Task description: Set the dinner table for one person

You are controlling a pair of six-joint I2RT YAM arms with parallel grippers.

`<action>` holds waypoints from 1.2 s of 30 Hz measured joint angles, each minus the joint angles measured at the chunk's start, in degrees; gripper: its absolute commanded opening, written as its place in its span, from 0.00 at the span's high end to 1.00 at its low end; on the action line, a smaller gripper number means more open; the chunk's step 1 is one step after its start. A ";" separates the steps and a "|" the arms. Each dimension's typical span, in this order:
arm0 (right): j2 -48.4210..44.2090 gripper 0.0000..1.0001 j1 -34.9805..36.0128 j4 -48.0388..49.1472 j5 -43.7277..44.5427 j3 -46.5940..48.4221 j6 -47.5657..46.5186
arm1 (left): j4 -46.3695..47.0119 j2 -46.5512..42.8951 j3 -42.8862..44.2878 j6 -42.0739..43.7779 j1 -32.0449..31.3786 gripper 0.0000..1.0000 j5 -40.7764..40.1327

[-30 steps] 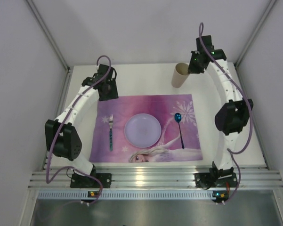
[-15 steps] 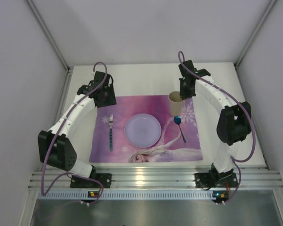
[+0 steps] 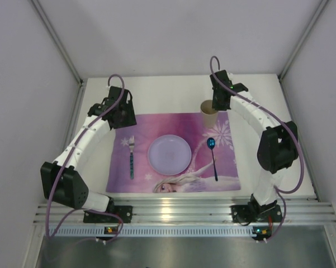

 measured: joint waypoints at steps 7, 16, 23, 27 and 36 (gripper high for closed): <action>-0.20 0.85 0.09 1.84 0.79 -4.00 0.52 | -0.07 0.00 -0.02 0.00 0.00 0.46 -0.17; -0.50 0.25 0.17 2.49 -0.22 -7.72 1.53 | -0.07 -0.07 -0.28 0.00 0.00 0.46 -0.17; -2.58 0.00 0.17 -1.44 0.04 -3.63 1.36 | 0.02 -1.01 -1.07 0.00 0.00 0.46 -0.11; -3.15 0.00 0.20 -4.98 0.87 6.54 0.70 | 0.57 -1.55 -1.77 0.00 0.00 0.46 0.11; -23.56 0.00 5.20 -2.19 -1.66 9.79 -4.04 | 3.37 -4.20 -5.51 -0.42 0.00 0.46 1.73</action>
